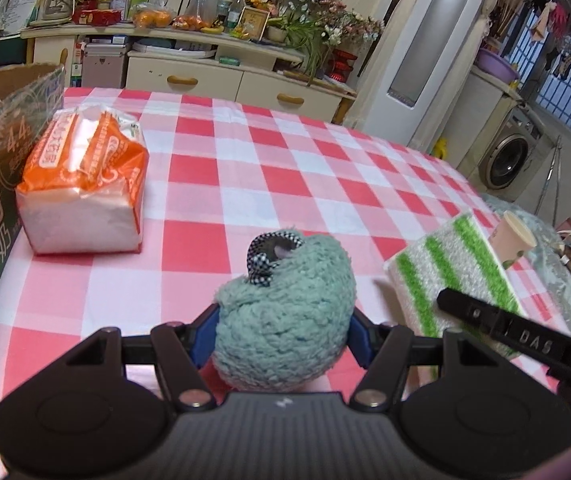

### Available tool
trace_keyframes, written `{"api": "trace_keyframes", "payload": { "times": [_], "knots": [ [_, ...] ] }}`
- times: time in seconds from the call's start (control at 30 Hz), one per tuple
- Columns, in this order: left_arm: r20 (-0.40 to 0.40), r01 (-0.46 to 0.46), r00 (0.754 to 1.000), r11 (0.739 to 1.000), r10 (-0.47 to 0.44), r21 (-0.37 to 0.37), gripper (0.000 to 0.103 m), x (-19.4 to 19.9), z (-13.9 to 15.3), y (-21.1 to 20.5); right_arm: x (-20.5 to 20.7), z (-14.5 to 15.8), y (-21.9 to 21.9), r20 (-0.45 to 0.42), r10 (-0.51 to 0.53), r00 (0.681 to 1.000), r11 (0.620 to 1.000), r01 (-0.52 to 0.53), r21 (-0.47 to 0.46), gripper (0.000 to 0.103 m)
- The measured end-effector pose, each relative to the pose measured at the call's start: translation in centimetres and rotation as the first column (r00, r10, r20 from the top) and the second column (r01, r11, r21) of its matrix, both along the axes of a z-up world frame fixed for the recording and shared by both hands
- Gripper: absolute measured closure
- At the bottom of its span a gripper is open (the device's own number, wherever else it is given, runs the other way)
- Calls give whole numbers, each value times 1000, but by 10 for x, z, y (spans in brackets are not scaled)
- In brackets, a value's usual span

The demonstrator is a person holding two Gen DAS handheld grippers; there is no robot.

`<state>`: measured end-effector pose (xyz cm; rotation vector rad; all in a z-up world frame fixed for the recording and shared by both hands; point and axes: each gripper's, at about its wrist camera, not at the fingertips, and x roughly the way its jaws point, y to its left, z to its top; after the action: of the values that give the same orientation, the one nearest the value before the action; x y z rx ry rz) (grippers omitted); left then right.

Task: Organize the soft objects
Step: 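Carry the teal ball and striped cloth into the cardboard box and release both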

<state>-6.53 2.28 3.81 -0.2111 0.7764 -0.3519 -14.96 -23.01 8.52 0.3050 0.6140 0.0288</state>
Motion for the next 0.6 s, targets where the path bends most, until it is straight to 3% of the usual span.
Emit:
{"api": "trace_keyframes", "payload": {
  "times": [0.23, 0.6],
  "knots": [
    [49, 25, 999, 999, -23, -42, 39, -9, 20, 14, -6, 10, 7, 3, -5, 1000, 1000, 5, -2, 77],
    [154, 29, 988, 998, -21, -48, 39, -21, 51, 35, -9, 33, 11, 43, -14, 999, 999, 11, 52, 77]
  ]
}}
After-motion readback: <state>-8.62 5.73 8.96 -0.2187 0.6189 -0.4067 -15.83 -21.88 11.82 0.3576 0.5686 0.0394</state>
